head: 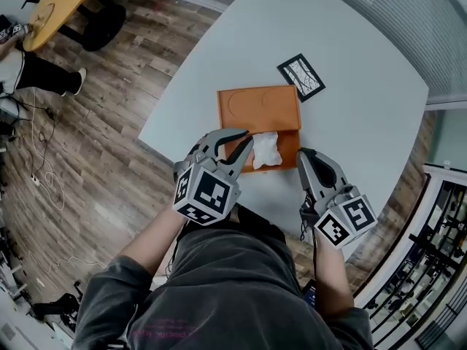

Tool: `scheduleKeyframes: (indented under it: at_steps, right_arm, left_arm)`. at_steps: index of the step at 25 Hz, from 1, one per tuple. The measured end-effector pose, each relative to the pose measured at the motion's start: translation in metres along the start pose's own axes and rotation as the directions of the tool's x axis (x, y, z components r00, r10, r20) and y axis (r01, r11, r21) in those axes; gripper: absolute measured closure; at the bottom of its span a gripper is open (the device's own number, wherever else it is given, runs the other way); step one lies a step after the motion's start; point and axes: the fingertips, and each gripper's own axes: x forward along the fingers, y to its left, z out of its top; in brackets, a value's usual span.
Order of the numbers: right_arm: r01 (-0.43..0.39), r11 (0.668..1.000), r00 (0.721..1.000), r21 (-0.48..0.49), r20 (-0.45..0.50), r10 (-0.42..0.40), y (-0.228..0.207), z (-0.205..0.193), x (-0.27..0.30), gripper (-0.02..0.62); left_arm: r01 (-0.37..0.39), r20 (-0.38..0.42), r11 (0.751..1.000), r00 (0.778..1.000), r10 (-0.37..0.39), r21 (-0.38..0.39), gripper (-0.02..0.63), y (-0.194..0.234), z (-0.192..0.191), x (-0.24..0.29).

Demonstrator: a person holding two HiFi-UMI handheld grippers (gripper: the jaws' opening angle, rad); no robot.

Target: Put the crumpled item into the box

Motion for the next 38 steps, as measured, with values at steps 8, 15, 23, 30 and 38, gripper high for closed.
scheduleKeyframes:
  at_steps: [8,15,23,30,38]
  right_arm:
    - [-0.007,0.999,0.999,-0.048,0.05,0.01,0.019,0.024,-0.002,0.591]
    - [-0.02,0.994,0.995,-0.111,0.097,0.031,0.044,0.047,-0.006,0.591]
    - [-0.036,0.983,0.991,-0.178,0.121,0.058,0.072,0.061,-0.008,0.591]
    - [-0.052,0.97,0.988,-0.237,0.126,0.084,0.097,0.063,-0.012,0.592]
    - [-0.063,0.955,0.986,-0.291,0.13,0.104,0.111,0.068,-0.016,0.592]
  left_arm:
    - [-0.027,0.085,0.999,0.996,0.031,-0.038,0.583,0.011,0.023,-0.031]
    - [-0.047,0.165,0.998,0.985,0.055,-0.051,0.594,0.017,0.047,-0.064]
    - [-0.023,0.234,0.997,0.971,0.041,-0.079,0.594,0.024,0.063,-0.09]
    - [-0.011,0.278,0.997,0.96,0.034,-0.082,0.594,0.022,0.071,-0.11]
    - [0.006,0.304,0.995,0.952,0.025,-0.1,0.594,0.022,0.074,-0.12]
